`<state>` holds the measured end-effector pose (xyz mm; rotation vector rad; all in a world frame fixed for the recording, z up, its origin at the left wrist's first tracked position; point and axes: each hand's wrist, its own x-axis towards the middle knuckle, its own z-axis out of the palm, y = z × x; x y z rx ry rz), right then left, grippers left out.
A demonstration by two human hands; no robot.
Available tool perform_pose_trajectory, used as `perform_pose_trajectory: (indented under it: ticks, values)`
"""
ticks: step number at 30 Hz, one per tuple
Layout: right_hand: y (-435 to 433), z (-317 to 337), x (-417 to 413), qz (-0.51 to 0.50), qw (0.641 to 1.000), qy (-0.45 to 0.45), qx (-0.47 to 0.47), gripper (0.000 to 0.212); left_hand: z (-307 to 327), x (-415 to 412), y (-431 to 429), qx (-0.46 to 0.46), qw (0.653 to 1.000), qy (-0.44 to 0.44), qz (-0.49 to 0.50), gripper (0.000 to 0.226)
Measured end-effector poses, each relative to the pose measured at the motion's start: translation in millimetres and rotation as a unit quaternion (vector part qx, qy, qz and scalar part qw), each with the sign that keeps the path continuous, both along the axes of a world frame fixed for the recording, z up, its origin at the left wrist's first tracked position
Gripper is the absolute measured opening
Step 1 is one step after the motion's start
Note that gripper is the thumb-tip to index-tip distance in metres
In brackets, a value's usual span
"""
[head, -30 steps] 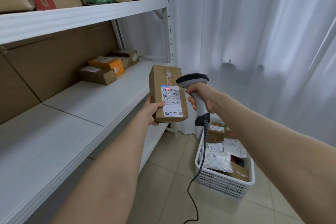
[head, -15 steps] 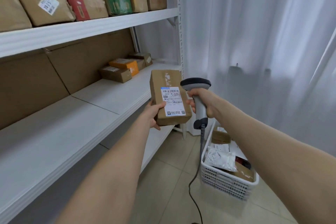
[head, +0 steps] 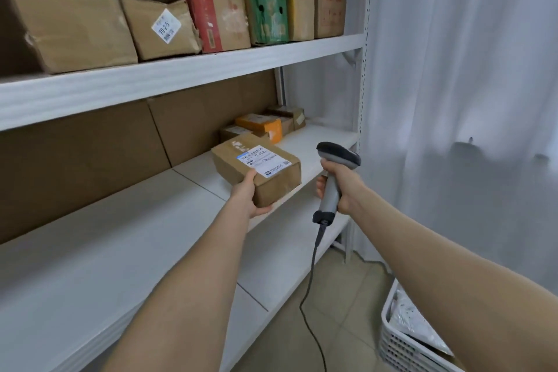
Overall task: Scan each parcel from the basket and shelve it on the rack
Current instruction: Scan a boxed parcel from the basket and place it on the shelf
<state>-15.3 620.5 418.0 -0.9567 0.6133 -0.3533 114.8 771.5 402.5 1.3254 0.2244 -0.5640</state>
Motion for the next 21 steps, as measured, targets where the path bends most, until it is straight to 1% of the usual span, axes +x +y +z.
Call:
perform_pose_trajectory:
  ticks: [3, 6, 10, 16, 21]
  values:
    - [-8, -4, 72, 0.000, 1.000, 0.019, 0.008, 0.029, -8, 68, -2, 0.017, 1.000, 0.000, 0.009, 0.050]
    - [-16, -7, 142, 0.005, 0.999, 0.035, 0.023, 0.025, -20, 135, -8, 0.031, 0.999, 0.007, 0.015, 0.056]
    - [-29, -13, 214, 0.017, 0.998, 0.038, 0.046, 0.029, -31, 206, -24, 0.048, 0.998, 0.009, 0.034, 0.057]
    - [-56, -28, 288, 0.029, 0.996, 0.061, 0.064, 0.038, -40, 279, -58, 0.029, 0.996, 0.012, 0.080, 0.060]
    - [-80, -42, 332, 0.062, 0.992, 0.077, 0.085, 0.031, -48, 324, -77, 0.038, 0.995, 0.023, 0.094, 0.056]
